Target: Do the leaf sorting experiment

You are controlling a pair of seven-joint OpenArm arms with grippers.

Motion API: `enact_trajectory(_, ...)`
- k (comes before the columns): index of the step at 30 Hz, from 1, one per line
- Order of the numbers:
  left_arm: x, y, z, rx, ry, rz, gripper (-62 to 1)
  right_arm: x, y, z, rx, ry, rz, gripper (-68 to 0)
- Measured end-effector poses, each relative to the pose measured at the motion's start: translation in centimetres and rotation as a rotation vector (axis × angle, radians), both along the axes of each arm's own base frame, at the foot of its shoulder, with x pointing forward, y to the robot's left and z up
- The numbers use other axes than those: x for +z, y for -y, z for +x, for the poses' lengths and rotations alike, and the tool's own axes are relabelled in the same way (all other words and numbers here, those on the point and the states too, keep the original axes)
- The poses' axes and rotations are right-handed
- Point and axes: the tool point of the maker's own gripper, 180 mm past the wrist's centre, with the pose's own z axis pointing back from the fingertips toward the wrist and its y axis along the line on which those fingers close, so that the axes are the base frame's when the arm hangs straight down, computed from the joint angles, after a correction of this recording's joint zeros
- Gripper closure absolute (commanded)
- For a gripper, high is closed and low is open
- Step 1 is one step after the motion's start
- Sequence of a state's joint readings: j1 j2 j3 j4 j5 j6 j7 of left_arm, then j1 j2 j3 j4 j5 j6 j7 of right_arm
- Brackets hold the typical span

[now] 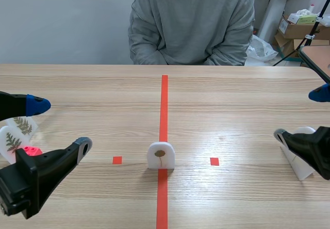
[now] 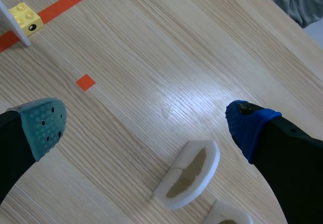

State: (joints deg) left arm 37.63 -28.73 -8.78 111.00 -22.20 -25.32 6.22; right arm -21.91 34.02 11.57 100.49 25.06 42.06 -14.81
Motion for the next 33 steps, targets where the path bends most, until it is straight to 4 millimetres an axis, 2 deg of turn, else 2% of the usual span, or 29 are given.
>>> enact_trajectory(3,0.0,0.0,0.0,0.000,0.000,0.000,-62.3,-0.3,-1.4,0.1,0.040,-0.011,0.004,-66.7)
enact_trajectory(9,0.0,0.0,0.0,0.000,0.000,0.000,-62.3,-2.4,-4.7,-0.1,0.162,-0.058,-0.029,-66.7)
enact_trajectory(17,0.0,0.0,0.0,0.000,0.000,-0.001,-62.3,-6.3,-7.1,0.4,0.283,-0.122,-0.133,-66.7)
enact_trajectory(25,0.0,0.0,0.0,0.000,0.000,-0.002,-62.3,-7.6,-9.6,2.4,0.368,-0.105,-0.187,-66.7)
enact_trajectory(33,0.0,0.0,0.0,0.001,0.000,-0.003,-62.3,-9.2,-14.8,3.4,0.447,-0.116,-0.140,-66.7)
